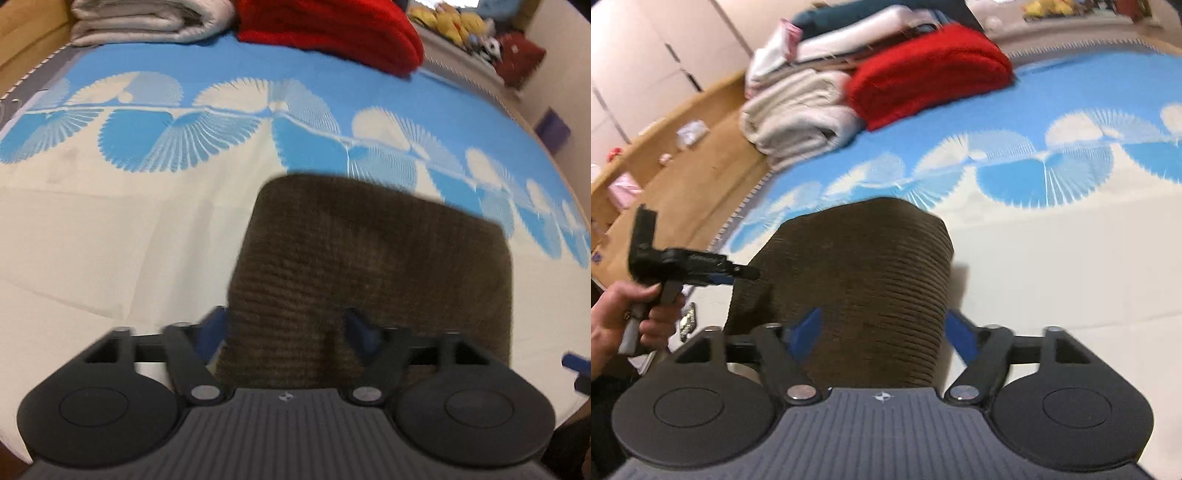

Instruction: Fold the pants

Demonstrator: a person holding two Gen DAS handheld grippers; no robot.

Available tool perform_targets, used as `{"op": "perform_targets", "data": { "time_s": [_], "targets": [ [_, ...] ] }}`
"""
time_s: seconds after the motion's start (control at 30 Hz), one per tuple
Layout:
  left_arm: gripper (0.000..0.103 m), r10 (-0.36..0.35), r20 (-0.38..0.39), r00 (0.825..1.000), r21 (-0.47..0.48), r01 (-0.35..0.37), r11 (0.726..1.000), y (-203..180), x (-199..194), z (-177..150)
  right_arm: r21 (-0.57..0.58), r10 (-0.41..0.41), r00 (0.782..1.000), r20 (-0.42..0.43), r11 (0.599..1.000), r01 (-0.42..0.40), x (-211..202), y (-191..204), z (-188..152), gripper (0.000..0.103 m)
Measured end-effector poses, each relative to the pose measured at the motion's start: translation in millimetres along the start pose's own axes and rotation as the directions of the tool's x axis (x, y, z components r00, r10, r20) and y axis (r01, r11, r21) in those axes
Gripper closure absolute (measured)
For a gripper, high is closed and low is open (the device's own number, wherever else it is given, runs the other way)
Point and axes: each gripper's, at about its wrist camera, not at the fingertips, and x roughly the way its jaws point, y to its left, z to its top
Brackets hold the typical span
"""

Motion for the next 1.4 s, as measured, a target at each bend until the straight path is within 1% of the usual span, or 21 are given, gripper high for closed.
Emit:
{"op": "perform_targets", "data": {
  "time_s": [0.03, 0.1, 0.2, 0.27, 0.33, 0.47, 0.57, 0.7, 0.73, 0.77, 0.83, 0.87, 0.9, 0.93, 0.97, 1.0, 1.1, 1.2, 1.27, 1.33, 1.4],
  "targets": [
    [0.02, -0.003, -0.014, 1.0, -0.005, 0.003, 1.0, 2, 6, -1, 0.019, -0.003, 1.0, -0.02, 1.0, 0.004, 10, -1, -3, 0.016],
    [0.017, -0.013, -0.029, 0.999, -0.012, 0.013, 1.0, 4, 19, -6, 0.066, -0.021, 0.998, -0.059, 0.998, 0.025, 25, -5, -7, 0.016],
    [0.016, -0.017, -0.068, 0.998, -0.034, 0.015, 0.999, 11, 37, -8, 0.124, -0.031, 0.995, -0.1, 0.991, 0.043, 54, -10, -5, 0.016],
    [0.014, -0.051, -0.07, 0.996, -0.063, 0.046, 0.997, 14, 44, -10, 0.153, -0.052, 0.992, -0.119, 0.986, 0.07, 67, -14, -5, 0.016],
    [0.013, -0.085, -0.083, 0.993, -0.085, 0.077, 0.993, 15, 53, -15, 0.192, -0.04, 0.988, -0.15, 0.979, 0.069, 81, -18, -7, 0.016],
    [0.008, -0.111, -0.109, 0.988, -0.091, 0.101, 0.991, 11, 71, -12, 0.194, -0.02, 0.979, -0.204, 0.979, 0.06, 111, -20, -5, 0.016],
    [0.005, -0.111, -0.121, 0.986, -0.096, 0.099, 0.99, 5, 80, -13, 0.194, -0.02, 0.977, -0.212, 0.979, 0.062, 128, -17, -4, 0.016],
    [0.005, -0.101, -0.129, 0.986, -0.106, 0.087, 0.991, 2, 88, -10, 0.215, -0.009, 0.971, -0.238, 0.975, 0.062, 148, -16, -10, 0.017],
    [0.008, -0.099, -0.128, 0.987, -0.105, 0.086, 0.991, 0, 89, -9, 0.214, -0.011, 0.972, -0.237, 0.975, 0.063, 150, -16, -10, 0.023],
    [0.017, -0.102, -0.125, 0.987, -0.096, 0.091, 0.991, -2, 87, -9, 0.207, -0.013, 0.973, -0.231, 0.976, 0.062, 150, -14, -9, 0.028],
    [0.027, -0.092, -0.107, 0.99, -0.064, 0.086, 0.994, -10, 80, -6, 0.18, -0.017, 0.976, -0.218, 0.982, 0.057, 148, -8, -5, 0.051],
    [0.034, -0.083, -0.098, 0.992, -0.043, 0.079, 0.996, -15, 76, -5, 0.173, -0.017, 0.977, -0.214, 0.983, 0.055, 145, -6, -2, 0.056],
    [0.039, -0.081, -0.094, 0.992, -0.028, 0.079, 0.996, -19, 72, -4, 0.168, -0.017, 0.978, -0.208, 0.984, 0.053, 142, -3, 3, 0.063],
    [0.047, -0.091, -0.089, 0.992, -0.024, 0.089, 0.996, -23, 69, -3, 0.163, -0.013, 0.98, -0.199, 0.985, 0.046, 136, 0, 8, 0.067],
    [0.053, -0.11, -0.083, 0.99, -0.024, 0.109, 0.994, -27, 64, -2, 0.163, -0.006, 0.982, -0.187, 0.986, 0.037, 129, 1, 15, 0.068],
    [0.055, -0.137, -0.076, 0.988, -0.021, 0.136, 0.991, -34, 60, 0, 0.159, -0.009, 0.985, -0.174, 0.987, 0.037, 120, 4, 22, 0.069],
    [0.056, -0.184, -0.066, 0.981, -0.01, 0.184, 0.983, -61, 53, 4, 0.15, -0.032, 0.989, -0.145, 0.987, 0.054, 92, 0, 40, 0.07],
    [0.057, -0.228, -0.055, 0.972, 0.0, 0.228, 0.974, -99, 52, 12, 0.145, -0.059, 0.988, -0.143, 0.986, 0.08, 63, -16, 59, 0.07],
    [0.057, -0.272, -0.039, 0.961, 0.008, 0.273, 0.962, -123, 51, 15, 0.13, -0.075, 0.988, -0.131, 0.987, 0.092, 43, -32, 71, 0.07],
    [0.057, -0.33, -0.023, 0.944, -0.005, 0.33, 0.944, -147, 51, 21, 0.093, -0.095, 0.989, -0.112, 0.99, 0.106, 21, -47, 83, 0.07],
    [0.057, -0.369, -0.007, 0.929, 0.005, 0.369, 0.929, -169, 52, 24, 0.06, -0.107, 0.991, -0.085, 0.992, 0.112, -1, -67, 95, 0.07]
  ]
}}
